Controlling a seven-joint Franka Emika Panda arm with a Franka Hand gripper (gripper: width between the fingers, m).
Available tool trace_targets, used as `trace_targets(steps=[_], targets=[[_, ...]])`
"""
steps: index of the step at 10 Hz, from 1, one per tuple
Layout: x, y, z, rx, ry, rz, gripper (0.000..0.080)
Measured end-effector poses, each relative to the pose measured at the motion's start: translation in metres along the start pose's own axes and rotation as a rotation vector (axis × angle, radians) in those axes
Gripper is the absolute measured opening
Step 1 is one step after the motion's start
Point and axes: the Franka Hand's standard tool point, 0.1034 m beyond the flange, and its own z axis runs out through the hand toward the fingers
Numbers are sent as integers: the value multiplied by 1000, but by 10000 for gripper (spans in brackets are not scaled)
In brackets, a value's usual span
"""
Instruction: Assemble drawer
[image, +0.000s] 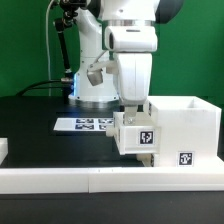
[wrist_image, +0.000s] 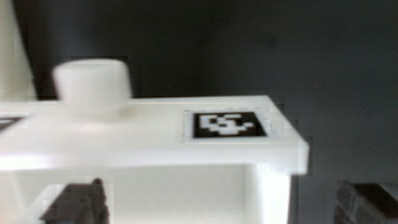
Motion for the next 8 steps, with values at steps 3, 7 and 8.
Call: trace_targets(steps=[3, 7, 8], targets=[[-16, 17, -26, -8, -14, -3, 649], [-48, 42, -23, 6, -7, -14, 649], [-48, 41, -18, 13, -5, -19, 649]])
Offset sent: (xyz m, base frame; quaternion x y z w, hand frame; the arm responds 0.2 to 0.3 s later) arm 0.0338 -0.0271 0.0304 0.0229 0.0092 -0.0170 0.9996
